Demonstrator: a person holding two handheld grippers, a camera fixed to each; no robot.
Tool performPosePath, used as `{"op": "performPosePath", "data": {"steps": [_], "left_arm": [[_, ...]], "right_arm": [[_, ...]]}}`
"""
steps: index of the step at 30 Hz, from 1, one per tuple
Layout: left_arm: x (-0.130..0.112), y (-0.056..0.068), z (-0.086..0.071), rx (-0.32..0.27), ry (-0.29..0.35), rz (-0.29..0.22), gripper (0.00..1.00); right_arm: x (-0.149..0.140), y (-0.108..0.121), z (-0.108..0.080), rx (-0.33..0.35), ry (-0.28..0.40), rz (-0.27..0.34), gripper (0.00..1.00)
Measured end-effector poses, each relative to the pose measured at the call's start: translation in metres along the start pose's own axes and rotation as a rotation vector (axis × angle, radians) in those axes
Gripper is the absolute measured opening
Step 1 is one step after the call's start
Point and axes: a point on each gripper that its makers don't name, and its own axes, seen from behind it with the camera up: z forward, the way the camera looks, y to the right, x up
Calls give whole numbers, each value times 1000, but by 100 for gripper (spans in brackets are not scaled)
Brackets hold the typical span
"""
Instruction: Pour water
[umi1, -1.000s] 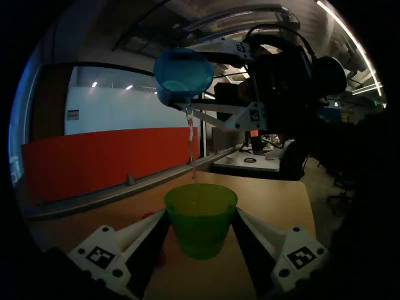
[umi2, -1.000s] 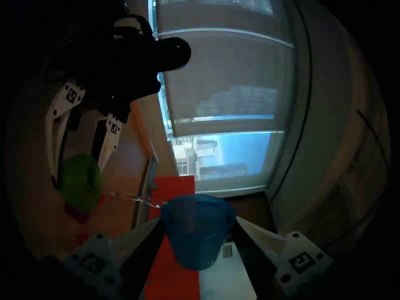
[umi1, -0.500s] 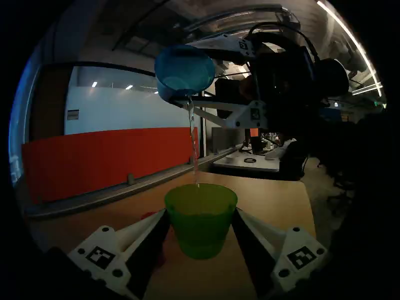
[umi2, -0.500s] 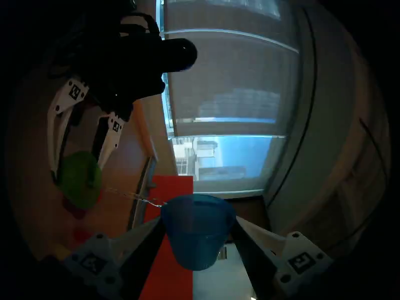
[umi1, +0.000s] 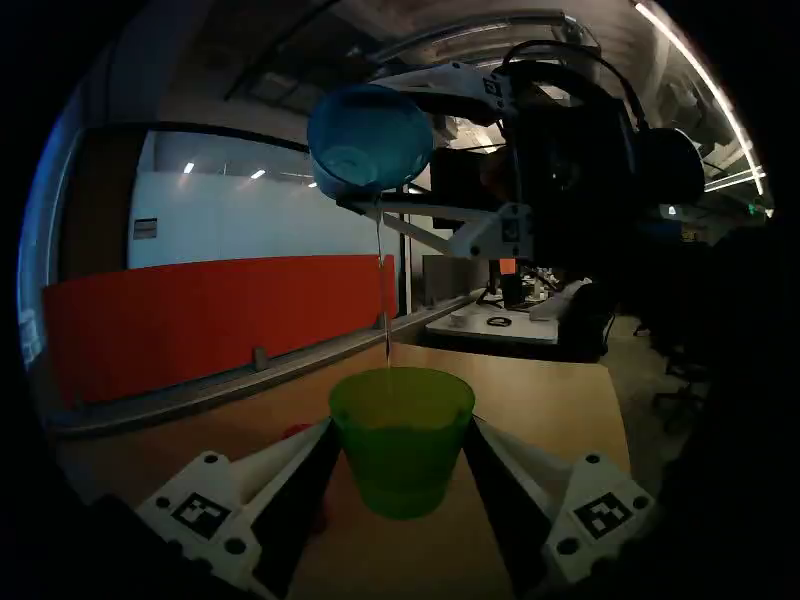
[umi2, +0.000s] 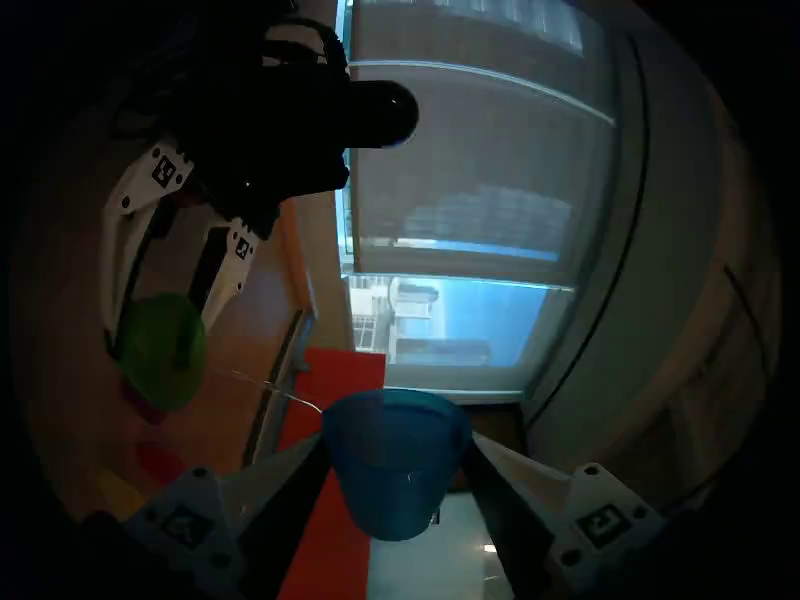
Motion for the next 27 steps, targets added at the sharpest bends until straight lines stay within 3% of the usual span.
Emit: {"op": "performPosePath", "data": {"steps": [15, 27], "left_arm": [[0, -1, 2, 3, 2, -3, 82], [0, -2, -2, 8, 4, -8, 82]], "right_arm": [[5, -6, 1, 17, 4, -69, 89], [2, -8, 1, 15, 4, 17, 89]]}}
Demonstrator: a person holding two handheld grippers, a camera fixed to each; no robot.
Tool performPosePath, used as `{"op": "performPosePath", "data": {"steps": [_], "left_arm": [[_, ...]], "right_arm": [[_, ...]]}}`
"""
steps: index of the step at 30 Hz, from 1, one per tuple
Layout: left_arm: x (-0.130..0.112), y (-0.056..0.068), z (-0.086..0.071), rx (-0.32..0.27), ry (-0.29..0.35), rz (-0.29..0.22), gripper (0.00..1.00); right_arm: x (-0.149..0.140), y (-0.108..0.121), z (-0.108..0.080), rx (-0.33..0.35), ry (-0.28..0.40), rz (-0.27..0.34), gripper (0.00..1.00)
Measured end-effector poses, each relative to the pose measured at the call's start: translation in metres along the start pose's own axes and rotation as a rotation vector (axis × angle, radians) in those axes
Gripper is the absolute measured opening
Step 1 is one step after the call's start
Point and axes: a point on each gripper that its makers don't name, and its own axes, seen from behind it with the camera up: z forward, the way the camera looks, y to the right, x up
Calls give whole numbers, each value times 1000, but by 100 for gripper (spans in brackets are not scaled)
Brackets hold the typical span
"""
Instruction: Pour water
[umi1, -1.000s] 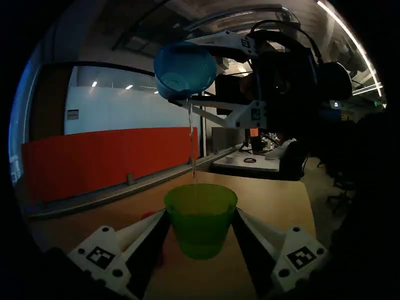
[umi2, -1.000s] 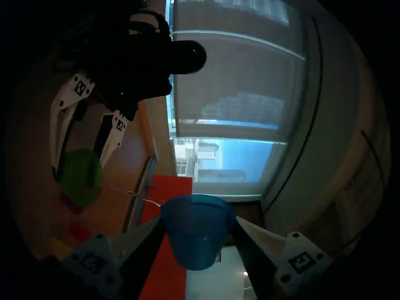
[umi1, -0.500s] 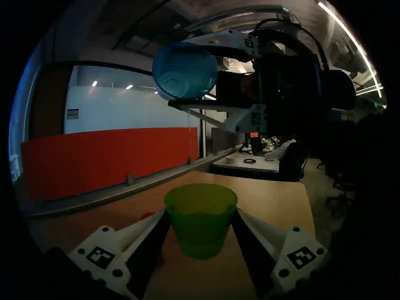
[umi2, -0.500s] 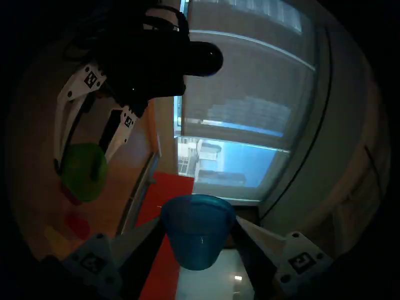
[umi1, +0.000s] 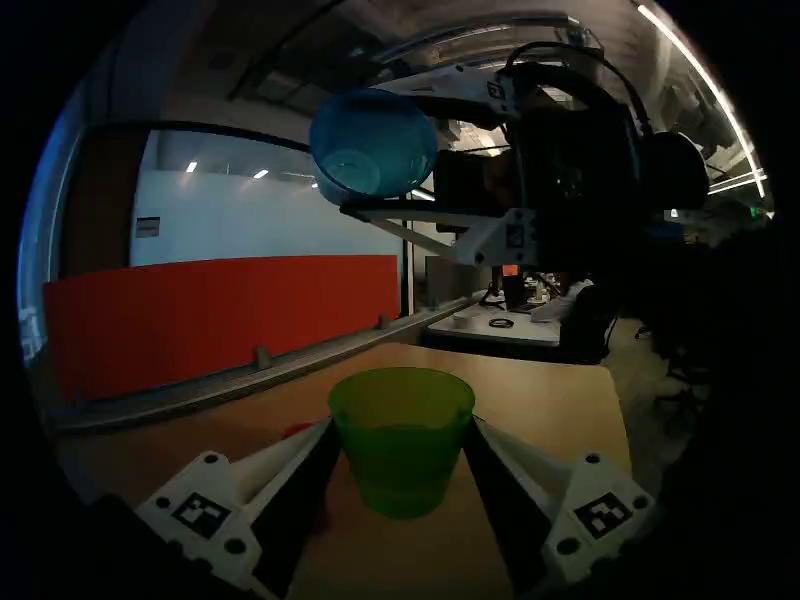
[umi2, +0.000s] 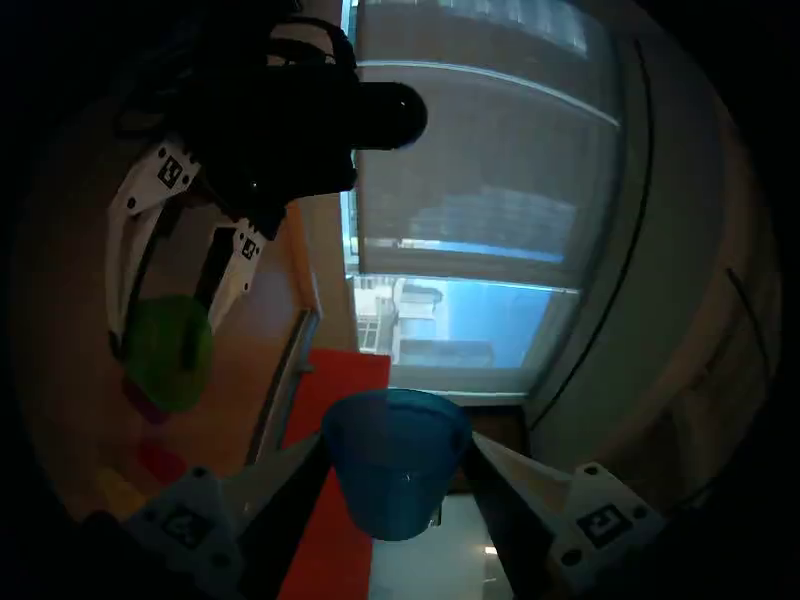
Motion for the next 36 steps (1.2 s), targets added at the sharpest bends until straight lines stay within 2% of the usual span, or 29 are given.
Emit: {"op": "performPosePath", "data": {"steps": [6, 12, 26, 36], "left_arm": [[1, -1, -1, 2, 1, 1, 82], [2, 0, -1, 3, 1, 3, 82], [4, 0, -2, 6, 0, 14, 82], [3, -1, -4, 14, -4, 21, 82]], "right_arm": [[0, -5, -1, 4, 9, 98, 89], [-4, -7, -3, -1, 12, 241, 89], [-6, -15, -9, -8, 50, 683, 89], [-7, -26, -8, 34, 80, 1066, 89]]}}
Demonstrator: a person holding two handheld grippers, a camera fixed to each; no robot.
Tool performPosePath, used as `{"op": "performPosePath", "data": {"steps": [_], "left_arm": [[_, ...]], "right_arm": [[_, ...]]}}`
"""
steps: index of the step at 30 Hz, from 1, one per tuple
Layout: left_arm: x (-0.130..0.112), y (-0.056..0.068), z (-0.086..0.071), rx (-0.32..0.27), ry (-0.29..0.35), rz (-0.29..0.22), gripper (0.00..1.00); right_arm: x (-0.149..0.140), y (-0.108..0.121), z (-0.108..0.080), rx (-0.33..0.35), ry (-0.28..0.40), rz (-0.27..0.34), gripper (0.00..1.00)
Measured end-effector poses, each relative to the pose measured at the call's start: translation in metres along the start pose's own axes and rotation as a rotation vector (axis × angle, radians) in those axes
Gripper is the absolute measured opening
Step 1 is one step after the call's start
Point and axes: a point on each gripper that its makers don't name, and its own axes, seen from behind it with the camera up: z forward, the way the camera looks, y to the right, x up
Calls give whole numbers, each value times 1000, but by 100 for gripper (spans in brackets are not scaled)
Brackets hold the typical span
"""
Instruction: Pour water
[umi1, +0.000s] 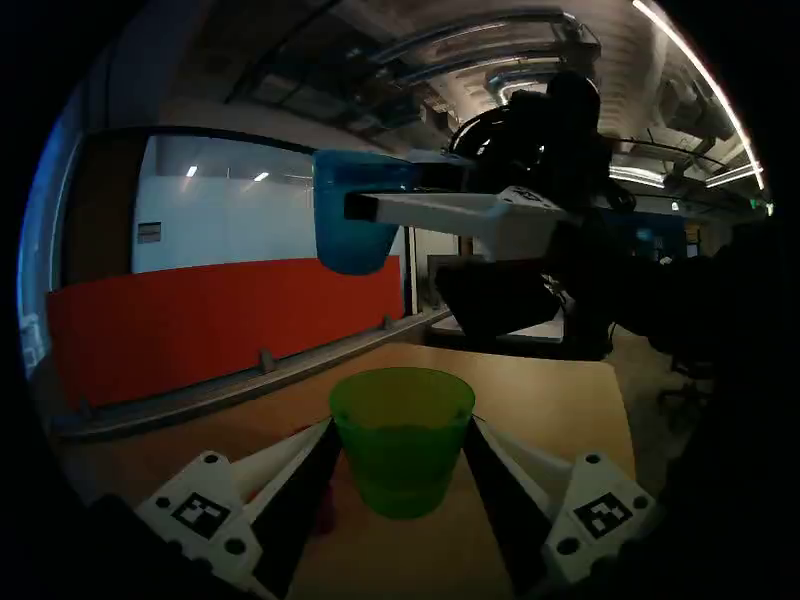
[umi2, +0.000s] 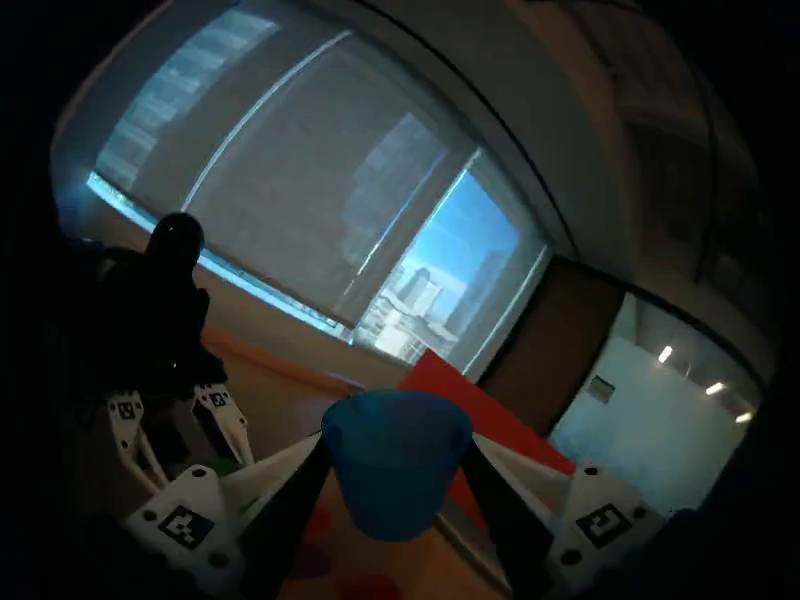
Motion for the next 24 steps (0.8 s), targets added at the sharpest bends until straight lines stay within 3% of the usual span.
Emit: {"op": "performPosePath", "data": {"steps": [6, 12, 15, 24], "left_arm": [[0, -3, 0, 7, 1, -1, 82], [0, -3, -1, 9, -2, 4, 82], [0, -3, -1, 9, -3, 4, 82], [-2, -11, -3, 29, -23, 13, 82]], "right_arm": [[4, -6, 0, 48, 24, 202, 89], [5, -5, 1, 69, 22, 354, 89], [7, -5, 0, 76, 26, 391, 89], [-2, -9, -6, 75, -7, 397, 89]]}}
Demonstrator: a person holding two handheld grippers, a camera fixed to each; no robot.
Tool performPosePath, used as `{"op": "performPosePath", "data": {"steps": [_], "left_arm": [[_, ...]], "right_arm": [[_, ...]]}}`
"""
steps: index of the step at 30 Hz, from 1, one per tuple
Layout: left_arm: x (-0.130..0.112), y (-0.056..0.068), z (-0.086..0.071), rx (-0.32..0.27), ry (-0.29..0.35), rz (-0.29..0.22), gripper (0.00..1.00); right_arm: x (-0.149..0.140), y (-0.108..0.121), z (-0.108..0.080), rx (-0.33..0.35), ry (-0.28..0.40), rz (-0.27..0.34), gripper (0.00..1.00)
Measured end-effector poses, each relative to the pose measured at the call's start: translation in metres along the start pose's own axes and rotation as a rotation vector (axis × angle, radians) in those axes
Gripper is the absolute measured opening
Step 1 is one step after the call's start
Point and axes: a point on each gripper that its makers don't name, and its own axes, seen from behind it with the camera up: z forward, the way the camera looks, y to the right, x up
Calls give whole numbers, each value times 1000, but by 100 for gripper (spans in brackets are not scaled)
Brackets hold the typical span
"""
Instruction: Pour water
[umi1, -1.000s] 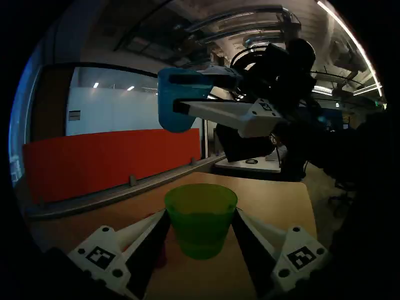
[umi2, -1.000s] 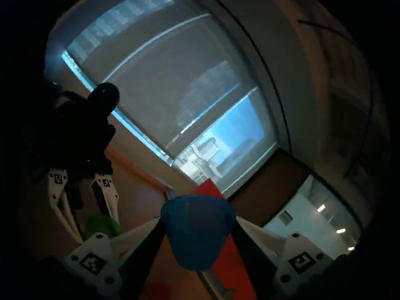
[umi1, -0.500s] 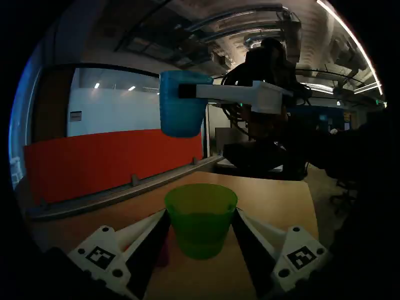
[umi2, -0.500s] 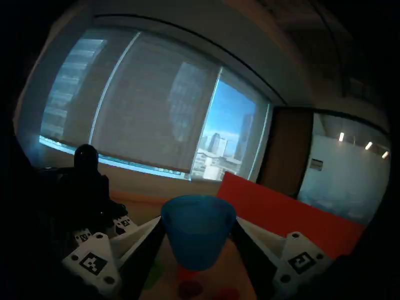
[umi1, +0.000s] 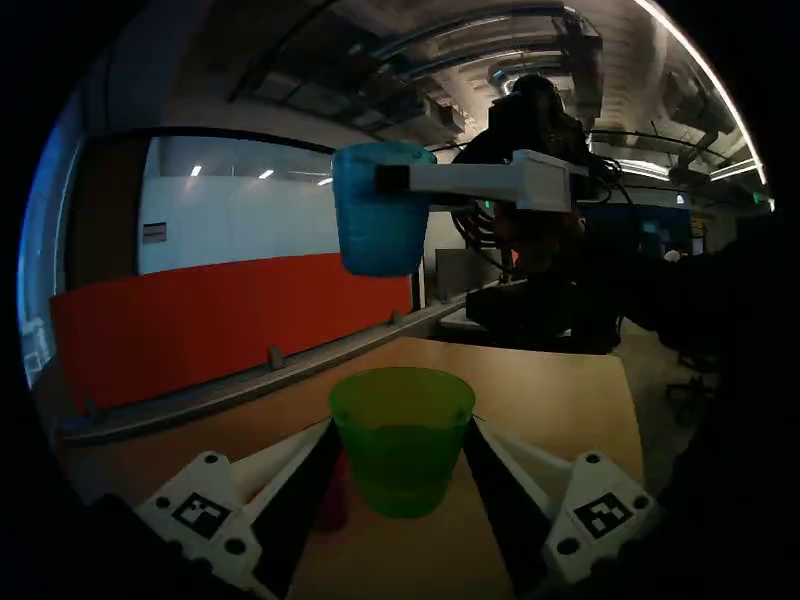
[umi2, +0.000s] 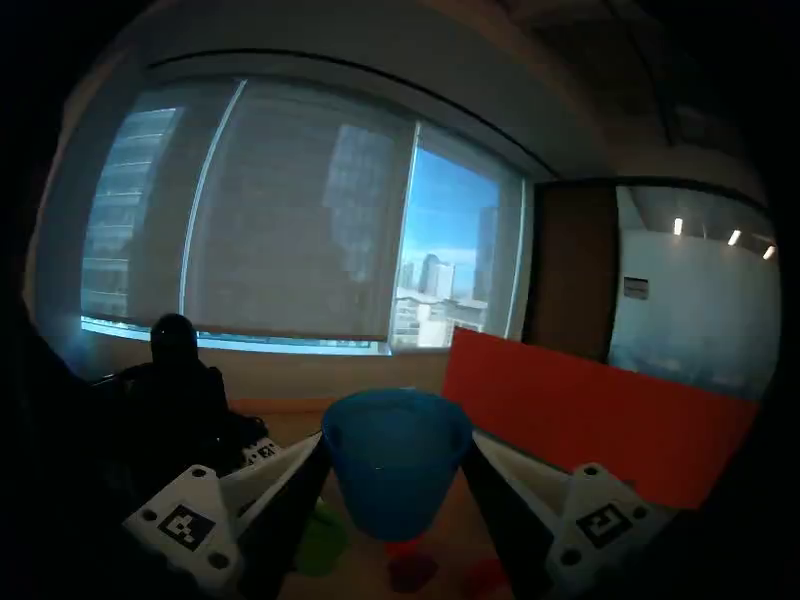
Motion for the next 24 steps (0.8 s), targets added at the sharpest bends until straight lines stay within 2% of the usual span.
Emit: {"op": "performPosePath", "data": {"steps": [15, 24], "left_arm": [[-7, -12, -5, 20, -44, 7, 82], [-19, -17, -6, 33, -83, 10, 82]], "right_arm": [[-22, 18, -25, -35, -27, 37, 89], [-34, 28, -41, -69, -38, 40, 90]]}}
